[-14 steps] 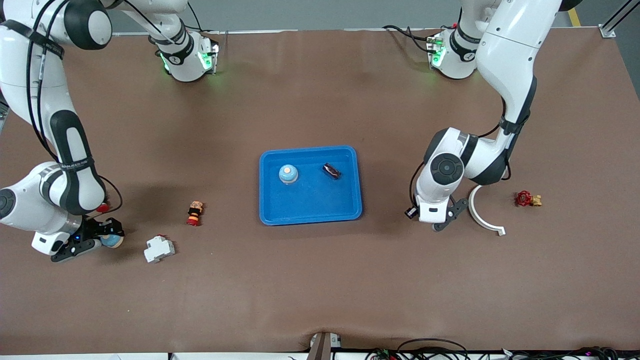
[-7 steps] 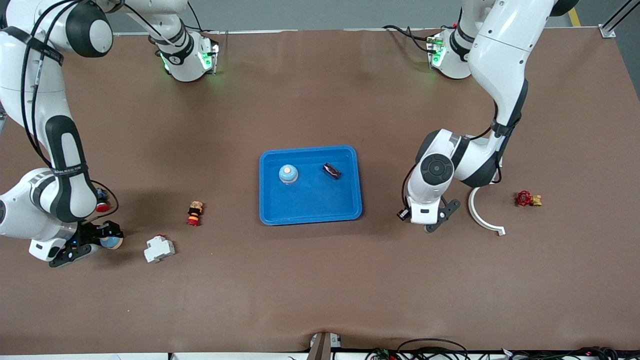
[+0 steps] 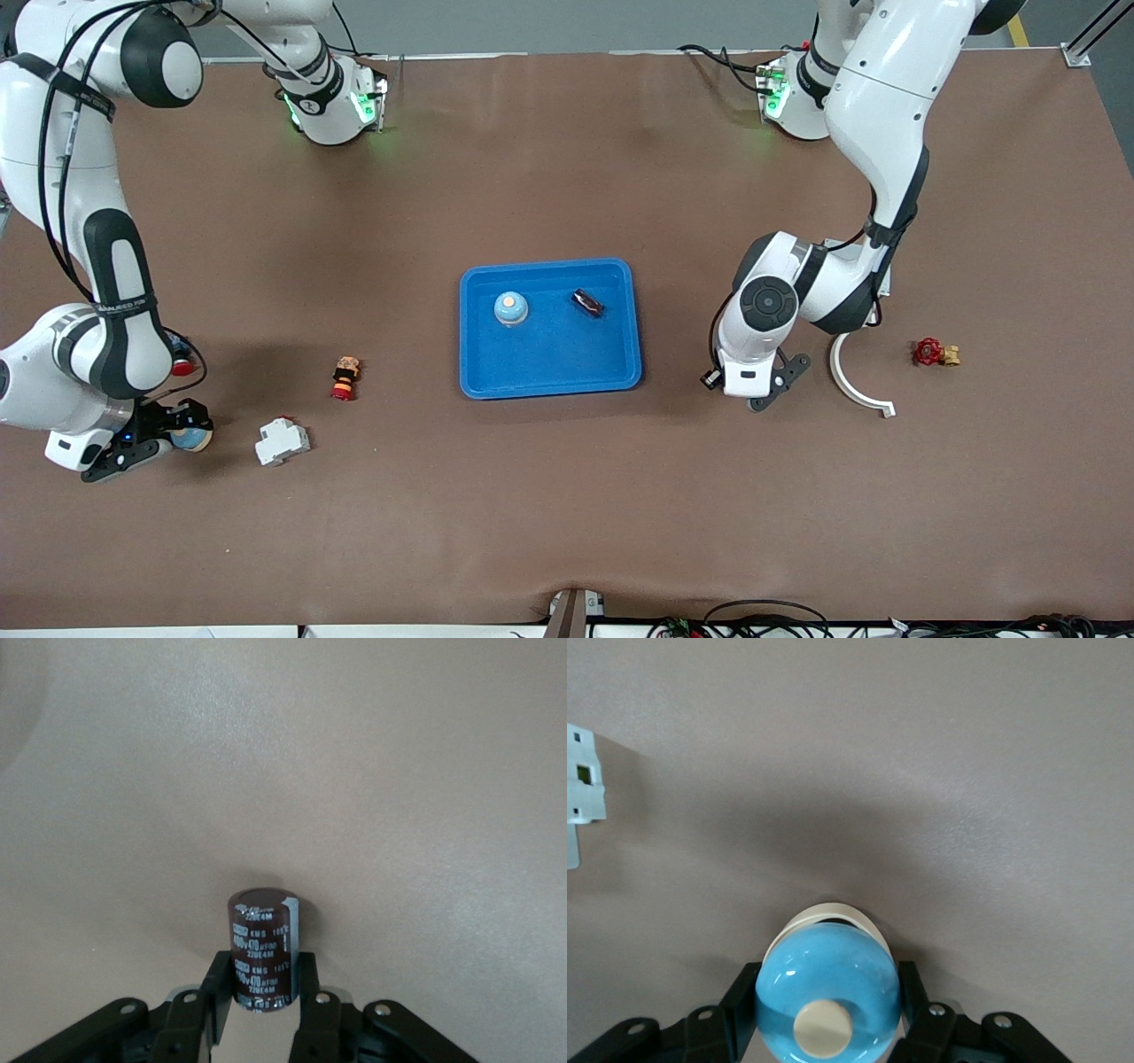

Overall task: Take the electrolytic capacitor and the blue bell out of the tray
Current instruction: 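Carry the blue bell beside the white block and set it down with the right gripper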

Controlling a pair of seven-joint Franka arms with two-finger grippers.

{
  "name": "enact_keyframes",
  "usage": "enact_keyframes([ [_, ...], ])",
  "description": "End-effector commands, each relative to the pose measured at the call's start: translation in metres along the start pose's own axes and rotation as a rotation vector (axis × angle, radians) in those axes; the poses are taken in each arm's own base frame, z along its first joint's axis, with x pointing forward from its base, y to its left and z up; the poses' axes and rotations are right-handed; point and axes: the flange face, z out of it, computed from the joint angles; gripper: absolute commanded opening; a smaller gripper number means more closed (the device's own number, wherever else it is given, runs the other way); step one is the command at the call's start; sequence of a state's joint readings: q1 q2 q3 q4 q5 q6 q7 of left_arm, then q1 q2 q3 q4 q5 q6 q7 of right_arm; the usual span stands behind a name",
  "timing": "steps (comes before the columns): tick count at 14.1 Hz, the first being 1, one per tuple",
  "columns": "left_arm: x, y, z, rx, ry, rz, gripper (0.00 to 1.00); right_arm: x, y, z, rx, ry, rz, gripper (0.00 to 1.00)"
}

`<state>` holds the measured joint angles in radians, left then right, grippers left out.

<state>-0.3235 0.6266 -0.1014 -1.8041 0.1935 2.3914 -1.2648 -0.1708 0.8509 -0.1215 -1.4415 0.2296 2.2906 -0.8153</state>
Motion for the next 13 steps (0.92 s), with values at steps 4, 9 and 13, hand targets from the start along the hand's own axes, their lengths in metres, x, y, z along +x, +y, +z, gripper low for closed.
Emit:
enact_keyframes([
  [4, 0.001, -0.002, -0.002, 0.026, 0.001, -0.003, 0.00, 0.001, 0.010, 0.000, -0.003, 0.014, 0.008, 1.00],
  [9, 0.008, -0.007, -0.003, 0.047, 0.002, 0.000, 0.00, 0.014, -0.008, -0.014, 0.019, -0.001, 0.049, 1.00],
  [13, 0.009, -0.007, -0.006, 0.044, 0.003, -0.002, 0.00, 0.068, -0.124, -0.089, 0.090, -0.128, 0.338, 1.00],
])
